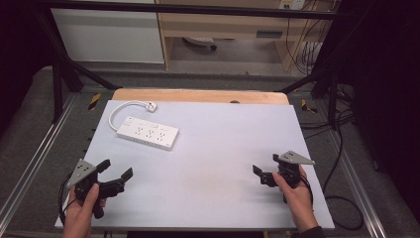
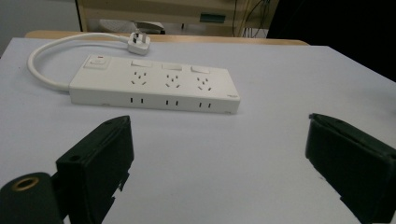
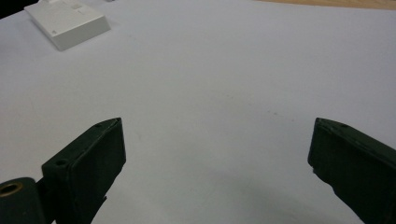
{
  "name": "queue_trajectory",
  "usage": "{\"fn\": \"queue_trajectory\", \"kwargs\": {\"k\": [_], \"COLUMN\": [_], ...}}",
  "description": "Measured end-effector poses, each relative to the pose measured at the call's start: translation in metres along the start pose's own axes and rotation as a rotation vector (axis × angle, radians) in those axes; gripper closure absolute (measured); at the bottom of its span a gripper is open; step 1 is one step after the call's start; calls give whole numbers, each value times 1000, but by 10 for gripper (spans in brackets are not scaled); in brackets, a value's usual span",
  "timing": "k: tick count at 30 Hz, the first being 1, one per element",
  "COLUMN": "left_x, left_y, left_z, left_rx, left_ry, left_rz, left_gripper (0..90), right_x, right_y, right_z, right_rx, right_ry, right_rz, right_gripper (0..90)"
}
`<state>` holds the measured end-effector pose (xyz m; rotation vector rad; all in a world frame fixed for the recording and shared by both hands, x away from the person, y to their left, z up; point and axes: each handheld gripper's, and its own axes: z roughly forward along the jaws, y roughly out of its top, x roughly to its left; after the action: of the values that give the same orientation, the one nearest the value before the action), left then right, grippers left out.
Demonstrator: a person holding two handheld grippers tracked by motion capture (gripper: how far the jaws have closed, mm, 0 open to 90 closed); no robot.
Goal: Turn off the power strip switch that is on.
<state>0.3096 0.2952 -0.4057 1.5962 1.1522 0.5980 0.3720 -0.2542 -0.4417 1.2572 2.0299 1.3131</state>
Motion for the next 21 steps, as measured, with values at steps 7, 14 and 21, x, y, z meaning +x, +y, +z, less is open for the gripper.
{"fn": "queue_trajectory", "kwargs": {"k": [7, 14, 21], "left_x": [-2, -1, -3], "left_y": [1, 1, 2], "left_z": [0, 0, 0], "left_rx": [5, 8, 12], "left_ry": [-16, -23, -34], "left_rz": [0, -1, 5], "left_gripper": [73, 72, 70], "right_x": [0, 3, 7], "right_y": [0, 0, 0], "right_z": [-1, 0, 1], "right_rx": [-3, 4, 23], "right_ry": [-2, 5, 0], "right_rz": [-6, -21, -40], "right_gripper": [50, 49, 47]}}
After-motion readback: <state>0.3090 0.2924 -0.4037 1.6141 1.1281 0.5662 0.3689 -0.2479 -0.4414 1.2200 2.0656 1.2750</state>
